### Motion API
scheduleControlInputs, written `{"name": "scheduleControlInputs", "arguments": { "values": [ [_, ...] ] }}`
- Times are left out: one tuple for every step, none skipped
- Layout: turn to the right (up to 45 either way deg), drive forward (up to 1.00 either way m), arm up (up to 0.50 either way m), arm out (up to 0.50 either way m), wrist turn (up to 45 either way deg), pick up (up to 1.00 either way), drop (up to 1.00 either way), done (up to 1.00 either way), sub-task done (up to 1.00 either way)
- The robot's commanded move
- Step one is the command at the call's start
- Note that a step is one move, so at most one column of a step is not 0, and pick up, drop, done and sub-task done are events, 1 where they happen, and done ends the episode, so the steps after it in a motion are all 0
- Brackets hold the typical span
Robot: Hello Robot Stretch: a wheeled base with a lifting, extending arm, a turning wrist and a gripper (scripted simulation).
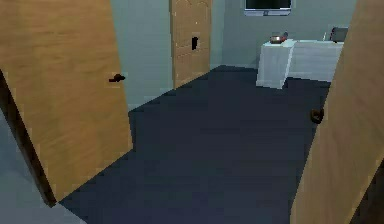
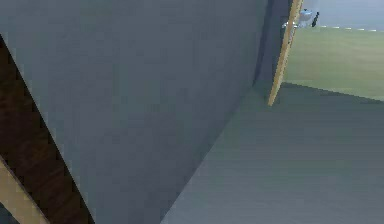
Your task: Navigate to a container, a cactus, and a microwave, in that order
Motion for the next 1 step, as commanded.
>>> {"name": "scheduleControlInputs", "arguments": {
  "values": [
    [6.0,0.0,0.0,0.0,0.0,0.0,0.0,0.0,0.0]
  ]
}}
